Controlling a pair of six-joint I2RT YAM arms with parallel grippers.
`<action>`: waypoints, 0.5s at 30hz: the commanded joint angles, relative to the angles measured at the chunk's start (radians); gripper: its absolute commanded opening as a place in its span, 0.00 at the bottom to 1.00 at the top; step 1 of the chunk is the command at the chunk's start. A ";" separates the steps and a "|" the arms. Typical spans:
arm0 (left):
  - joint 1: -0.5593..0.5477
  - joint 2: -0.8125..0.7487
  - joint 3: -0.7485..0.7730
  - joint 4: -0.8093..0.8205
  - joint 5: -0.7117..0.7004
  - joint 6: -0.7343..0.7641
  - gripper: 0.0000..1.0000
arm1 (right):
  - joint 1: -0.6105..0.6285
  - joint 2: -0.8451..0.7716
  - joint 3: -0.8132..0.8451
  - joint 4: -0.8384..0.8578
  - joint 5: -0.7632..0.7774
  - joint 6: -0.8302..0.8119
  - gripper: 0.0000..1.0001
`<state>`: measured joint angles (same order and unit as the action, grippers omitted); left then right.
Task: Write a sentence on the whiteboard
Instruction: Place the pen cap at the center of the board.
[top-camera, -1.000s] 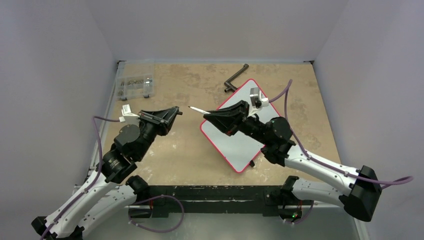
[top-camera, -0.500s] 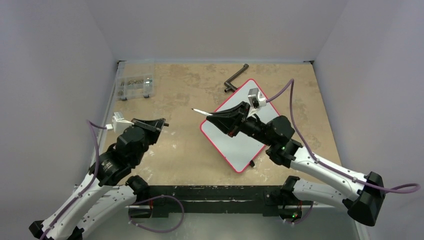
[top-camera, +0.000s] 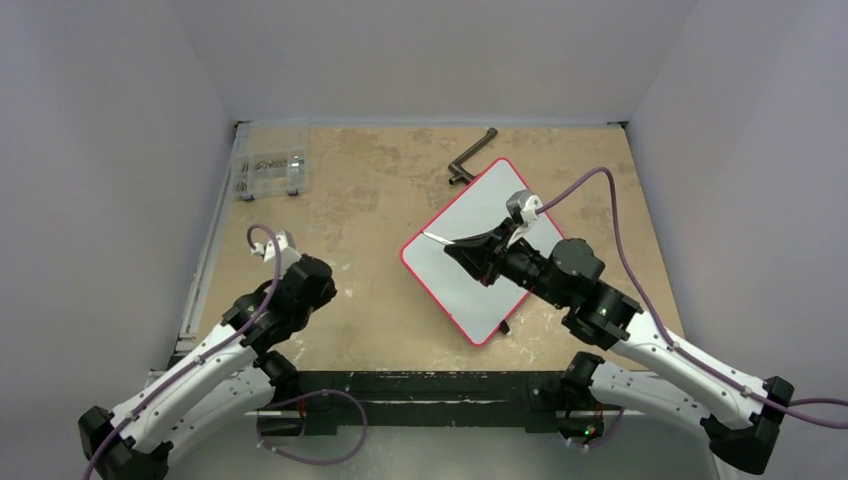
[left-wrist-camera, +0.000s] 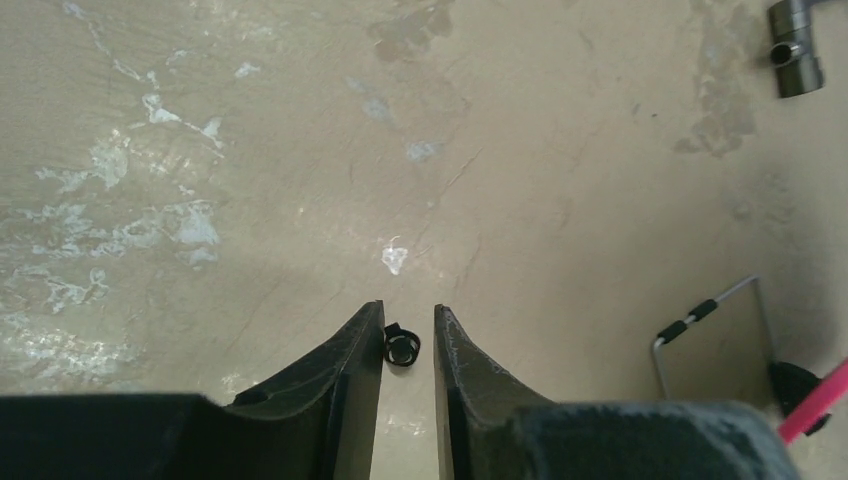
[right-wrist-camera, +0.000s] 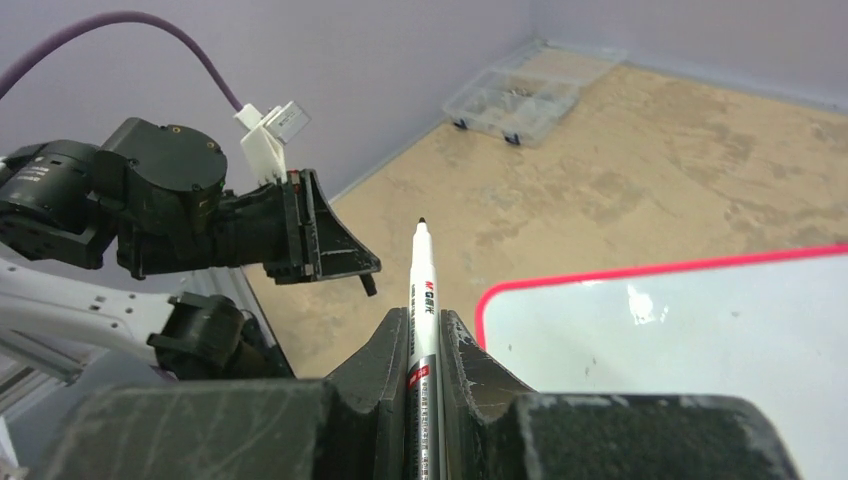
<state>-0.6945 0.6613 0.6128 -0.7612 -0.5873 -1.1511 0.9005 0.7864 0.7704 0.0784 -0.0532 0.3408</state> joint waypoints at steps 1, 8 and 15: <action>0.014 0.074 -0.030 0.077 0.043 0.109 0.27 | -0.001 -0.049 0.006 -0.145 0.132 -0.005 0.00; 0.029 0.113 -0.071 0.164 0.108 0.143 0.58 | -0.001 -0.101 -0.048 -0.185 0.176 0.054 0.00; 0.038 0.089 -0.107 0.281 0.221 0.246 0.68 | -0.002 -0.134 -0.072 -0.166 0.178 0.063 0.00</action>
<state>-0.6617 0.7750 0.5224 -0.6060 -0.4541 -1.0027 0.9012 0.6811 0.7063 -0.1120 0.0956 0.3893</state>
